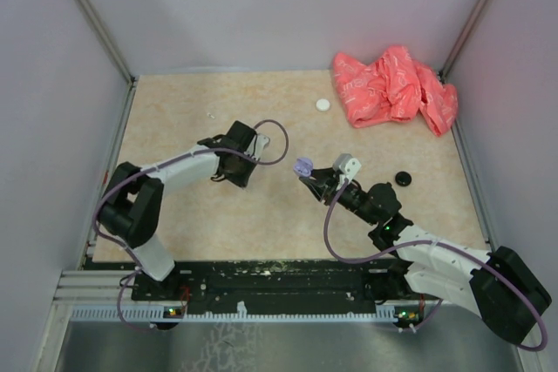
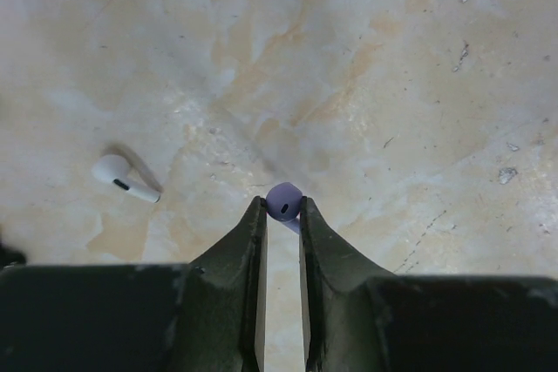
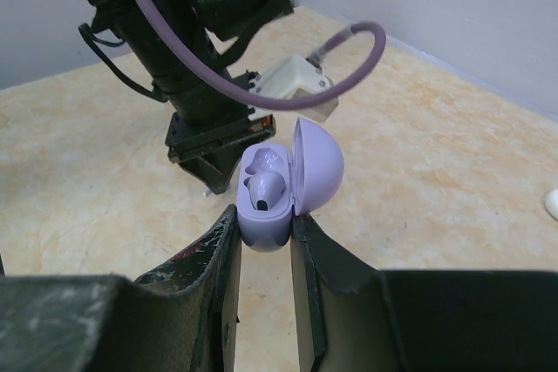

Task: Insert the wireless bluetooth earbuds into the charging case
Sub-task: Pick up the earbud from the center of the board.

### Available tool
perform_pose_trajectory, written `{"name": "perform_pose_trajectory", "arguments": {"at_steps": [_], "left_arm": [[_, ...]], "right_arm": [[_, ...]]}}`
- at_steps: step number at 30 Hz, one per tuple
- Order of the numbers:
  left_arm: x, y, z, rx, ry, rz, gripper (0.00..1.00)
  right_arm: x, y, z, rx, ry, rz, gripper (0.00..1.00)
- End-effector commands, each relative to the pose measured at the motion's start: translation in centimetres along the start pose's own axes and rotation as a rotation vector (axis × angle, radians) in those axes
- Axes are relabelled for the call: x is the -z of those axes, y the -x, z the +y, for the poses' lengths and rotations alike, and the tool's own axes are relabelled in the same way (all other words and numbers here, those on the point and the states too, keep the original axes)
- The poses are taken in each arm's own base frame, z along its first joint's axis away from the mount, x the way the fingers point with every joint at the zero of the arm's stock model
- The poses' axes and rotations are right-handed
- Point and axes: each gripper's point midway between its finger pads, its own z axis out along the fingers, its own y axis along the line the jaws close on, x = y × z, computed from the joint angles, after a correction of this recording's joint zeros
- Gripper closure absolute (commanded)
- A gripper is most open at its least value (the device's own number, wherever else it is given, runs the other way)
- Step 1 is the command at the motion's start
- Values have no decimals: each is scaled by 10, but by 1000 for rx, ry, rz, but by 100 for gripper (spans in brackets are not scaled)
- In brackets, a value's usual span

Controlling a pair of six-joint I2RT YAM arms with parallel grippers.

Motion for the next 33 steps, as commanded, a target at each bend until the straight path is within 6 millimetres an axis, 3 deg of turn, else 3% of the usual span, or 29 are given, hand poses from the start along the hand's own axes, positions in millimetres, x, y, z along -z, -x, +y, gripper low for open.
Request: {"name": "perform_pose_trajectory", "arguments": {"at_steps": [1,12,22,29,33], "left_arm": [[39,33,9,39,52,-183,89],[117,78,5,61,70,-510,90],[185,112,-36,-53,72,-812,94],[221,121,-63,-189,93,-1014,94],[229,120,-81,-281,60,-1099,93]], "right_arm": [[-4,21,0,11,7,-67,100],[-13,18,-5,19,-6,-47,100],[-35,14,2,16,-13,-82,100],[-44,32,-2,-15,-48,-152,100],[-43,43,3,-31,-20,-186,100]]}}
